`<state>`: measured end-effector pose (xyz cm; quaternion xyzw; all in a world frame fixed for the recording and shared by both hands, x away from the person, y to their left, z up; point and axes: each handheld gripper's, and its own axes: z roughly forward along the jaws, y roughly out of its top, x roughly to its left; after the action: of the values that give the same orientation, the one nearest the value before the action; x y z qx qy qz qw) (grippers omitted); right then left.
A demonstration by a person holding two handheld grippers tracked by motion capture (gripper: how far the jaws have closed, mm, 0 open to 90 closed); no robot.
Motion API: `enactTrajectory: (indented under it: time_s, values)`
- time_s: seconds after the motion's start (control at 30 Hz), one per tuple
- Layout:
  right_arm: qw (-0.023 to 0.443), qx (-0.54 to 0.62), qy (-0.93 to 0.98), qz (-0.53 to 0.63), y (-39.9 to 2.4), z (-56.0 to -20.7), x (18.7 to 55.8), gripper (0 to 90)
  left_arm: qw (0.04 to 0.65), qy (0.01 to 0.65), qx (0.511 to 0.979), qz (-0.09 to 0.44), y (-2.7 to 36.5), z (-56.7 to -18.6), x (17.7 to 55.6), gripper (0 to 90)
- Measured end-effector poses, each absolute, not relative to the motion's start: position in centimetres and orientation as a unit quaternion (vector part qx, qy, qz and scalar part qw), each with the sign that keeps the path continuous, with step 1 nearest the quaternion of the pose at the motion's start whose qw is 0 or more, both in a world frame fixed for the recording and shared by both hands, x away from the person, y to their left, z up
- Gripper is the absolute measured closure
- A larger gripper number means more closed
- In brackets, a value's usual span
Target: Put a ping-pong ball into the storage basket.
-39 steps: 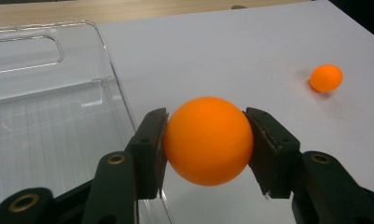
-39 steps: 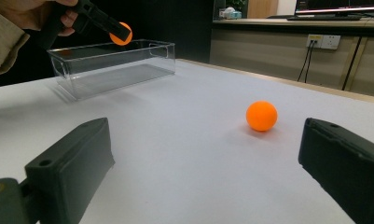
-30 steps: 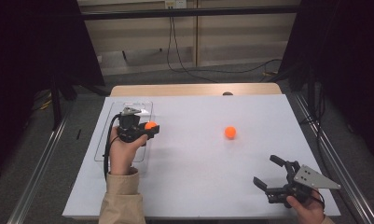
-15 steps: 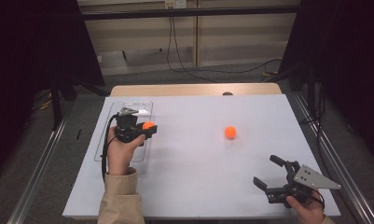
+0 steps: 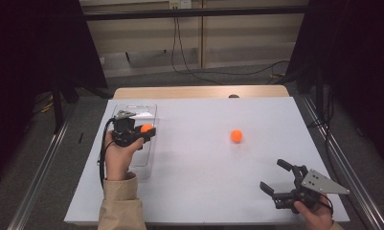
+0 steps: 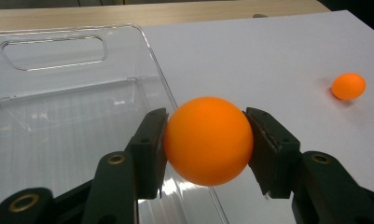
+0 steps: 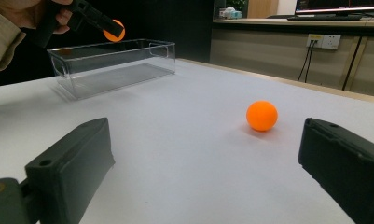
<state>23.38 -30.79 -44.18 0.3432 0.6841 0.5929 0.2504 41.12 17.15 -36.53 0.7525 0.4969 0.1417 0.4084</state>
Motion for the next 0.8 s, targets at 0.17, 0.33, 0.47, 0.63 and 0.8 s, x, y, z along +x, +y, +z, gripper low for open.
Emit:
enactTrajectory:
  time_s: [0.17,0.33,0.47,0.63,0.8]
  values:
    - [0.250,0.343,0.684,0.593,-30.8,-44.2,23.4,2.5,0.404,0.500,0.752,0.147,17.4,-36.6,41.1,50.7]
    - [0.251,0.343,0.684,0.593,-30.8,-44.2,23.4,2.5,0.397,0.501,0.753,0.157,17.6,-36.7,41.2,50.7]
    - [0.250,0.343,0.684,0.593,-30.8,-44.2,23.4,2.5,0.393,0.506,0.751,0.160,17.9,-36.9,41.3,50.7]
    - [0.249,0.343,0.684,0.593,-30.7,-44.2,23.4,2.5,0.388,0.510,0.750,0.165,18.1,-37.0,41.3,50.7]
    - [0.248,0.343,0.685,0.593,-30.7,-44.2,23.4,2.5,0.387,0.515,0.745,0.171,18.6,-37.1,41.4,50.6]
